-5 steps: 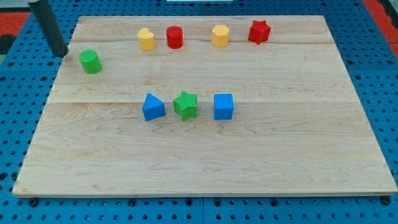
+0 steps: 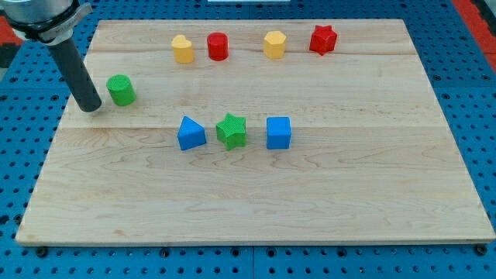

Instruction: Move the green circle closer to the blue triangle

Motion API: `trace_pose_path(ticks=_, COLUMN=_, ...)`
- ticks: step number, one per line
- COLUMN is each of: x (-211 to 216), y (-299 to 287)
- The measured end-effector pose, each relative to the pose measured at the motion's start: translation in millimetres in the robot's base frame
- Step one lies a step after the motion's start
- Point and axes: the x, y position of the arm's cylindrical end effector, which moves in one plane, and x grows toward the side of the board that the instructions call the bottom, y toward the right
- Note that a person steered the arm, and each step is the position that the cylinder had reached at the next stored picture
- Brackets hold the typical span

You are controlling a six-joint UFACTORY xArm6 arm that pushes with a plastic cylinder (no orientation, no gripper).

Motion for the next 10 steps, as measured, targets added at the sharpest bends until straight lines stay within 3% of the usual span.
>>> trace_pose_path(ticks=1, x=-43, y=3)
trace_pose_path(ticks=2, x=-37, y=58)
trace_pose_path(ticks=4, x=-53, y=102)
trace_pose_path(ticks=7, x=11, y=90)
trace_pose_path(ticks=10, x=26, y=87)
